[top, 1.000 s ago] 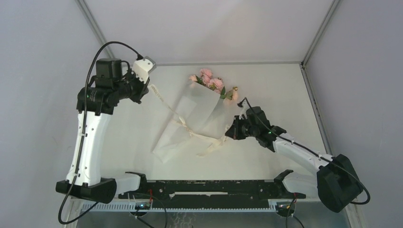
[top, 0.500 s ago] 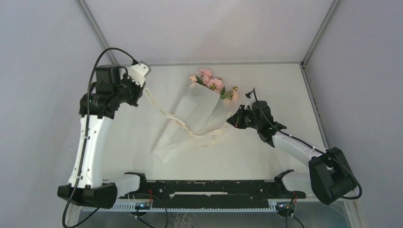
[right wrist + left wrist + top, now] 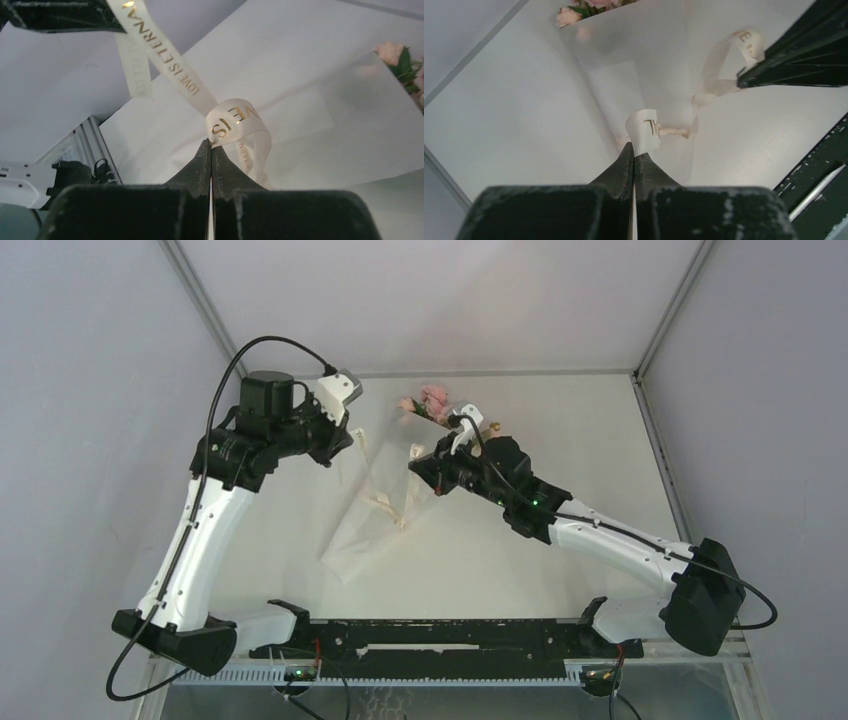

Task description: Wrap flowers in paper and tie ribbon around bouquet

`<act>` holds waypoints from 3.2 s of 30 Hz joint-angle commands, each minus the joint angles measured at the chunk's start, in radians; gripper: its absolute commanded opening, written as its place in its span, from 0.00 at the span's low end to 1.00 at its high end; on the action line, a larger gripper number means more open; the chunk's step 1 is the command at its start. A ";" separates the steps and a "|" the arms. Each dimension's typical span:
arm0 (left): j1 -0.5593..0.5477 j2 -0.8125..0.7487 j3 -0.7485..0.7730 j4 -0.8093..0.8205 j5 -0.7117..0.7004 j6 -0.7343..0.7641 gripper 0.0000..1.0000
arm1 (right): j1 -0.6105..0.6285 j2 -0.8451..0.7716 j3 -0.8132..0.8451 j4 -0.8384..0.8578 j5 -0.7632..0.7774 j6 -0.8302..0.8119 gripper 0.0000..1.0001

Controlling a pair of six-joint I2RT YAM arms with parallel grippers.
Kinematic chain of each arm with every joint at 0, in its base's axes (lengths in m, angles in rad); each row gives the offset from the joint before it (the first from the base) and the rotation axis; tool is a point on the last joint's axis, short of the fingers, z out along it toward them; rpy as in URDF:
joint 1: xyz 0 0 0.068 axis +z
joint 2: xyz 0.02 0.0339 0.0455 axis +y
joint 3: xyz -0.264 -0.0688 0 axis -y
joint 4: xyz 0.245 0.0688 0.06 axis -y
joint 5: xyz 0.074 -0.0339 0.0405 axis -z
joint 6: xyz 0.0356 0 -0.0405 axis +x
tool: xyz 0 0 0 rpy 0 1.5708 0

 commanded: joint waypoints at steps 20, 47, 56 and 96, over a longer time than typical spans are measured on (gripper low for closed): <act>-0.077 0.036 0.087 0.008 -0.014 -0.041 0.00 | 0.035 0.103 0.161 -0.059 0.036 -0.118 0.00; 0.897 0.131 -0.632 0.478 -0.221 0.360 0.00 | -1.601 -0.020 -0.560 0.109 -0.238 0.422 0.00; 0.913 0.167 -0.609 0.482 -0.243 0.367 0.00 | -1.645 0.002 -0.543 0.113 -0.242 0.401 0.00; -0.060 -0.183 0.217 -0.228 0.398 -0.171 0.00 | 0.046 0.166 -0.216 0.501 -0.136 -0.432 0.93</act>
